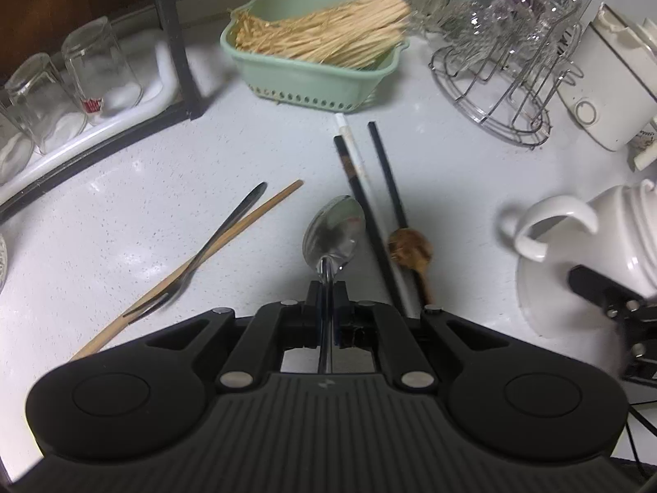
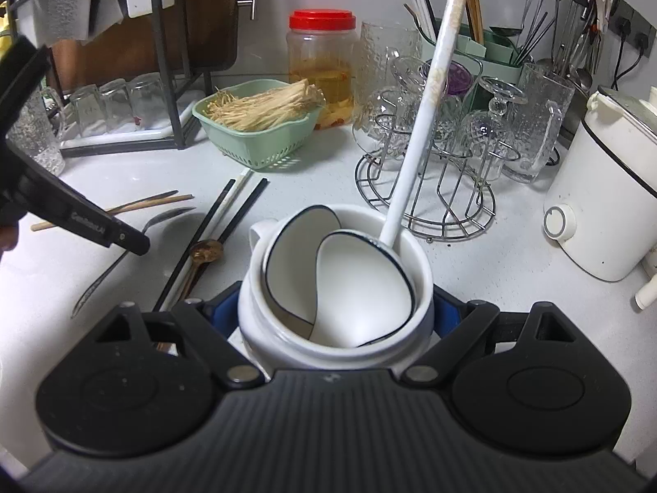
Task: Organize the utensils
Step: 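Grasp the silver spoon handle with the left gripper, then lift the silver spoon and carry it toward the jar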
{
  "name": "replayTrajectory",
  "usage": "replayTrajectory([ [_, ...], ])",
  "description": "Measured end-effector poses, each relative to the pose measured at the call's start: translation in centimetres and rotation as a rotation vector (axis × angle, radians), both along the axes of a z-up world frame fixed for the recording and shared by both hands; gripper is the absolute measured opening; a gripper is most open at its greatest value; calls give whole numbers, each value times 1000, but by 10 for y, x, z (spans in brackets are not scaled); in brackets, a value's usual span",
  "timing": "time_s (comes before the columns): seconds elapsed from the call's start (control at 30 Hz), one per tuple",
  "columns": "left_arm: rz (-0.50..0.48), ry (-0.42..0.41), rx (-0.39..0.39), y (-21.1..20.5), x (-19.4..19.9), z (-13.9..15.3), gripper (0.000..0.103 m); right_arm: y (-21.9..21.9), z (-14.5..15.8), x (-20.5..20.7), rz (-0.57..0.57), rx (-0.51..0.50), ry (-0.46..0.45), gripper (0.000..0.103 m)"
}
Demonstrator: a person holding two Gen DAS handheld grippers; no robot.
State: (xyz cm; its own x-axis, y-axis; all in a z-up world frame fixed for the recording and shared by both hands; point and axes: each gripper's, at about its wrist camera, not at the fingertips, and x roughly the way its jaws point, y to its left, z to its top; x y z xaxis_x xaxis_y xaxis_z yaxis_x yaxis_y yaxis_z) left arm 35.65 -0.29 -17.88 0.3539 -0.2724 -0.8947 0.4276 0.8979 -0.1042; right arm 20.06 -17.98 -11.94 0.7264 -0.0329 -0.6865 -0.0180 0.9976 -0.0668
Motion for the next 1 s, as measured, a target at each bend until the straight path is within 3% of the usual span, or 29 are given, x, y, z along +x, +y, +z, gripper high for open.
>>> replayTrajectory([
  [0.47,56,0,-83,-25,-35,43,6,-8,-1,3,109,1,-24,91],
  [1.0,-58,39,-99,-41,-61,100,6,-12,-3,8,183,4,-43,91],
])
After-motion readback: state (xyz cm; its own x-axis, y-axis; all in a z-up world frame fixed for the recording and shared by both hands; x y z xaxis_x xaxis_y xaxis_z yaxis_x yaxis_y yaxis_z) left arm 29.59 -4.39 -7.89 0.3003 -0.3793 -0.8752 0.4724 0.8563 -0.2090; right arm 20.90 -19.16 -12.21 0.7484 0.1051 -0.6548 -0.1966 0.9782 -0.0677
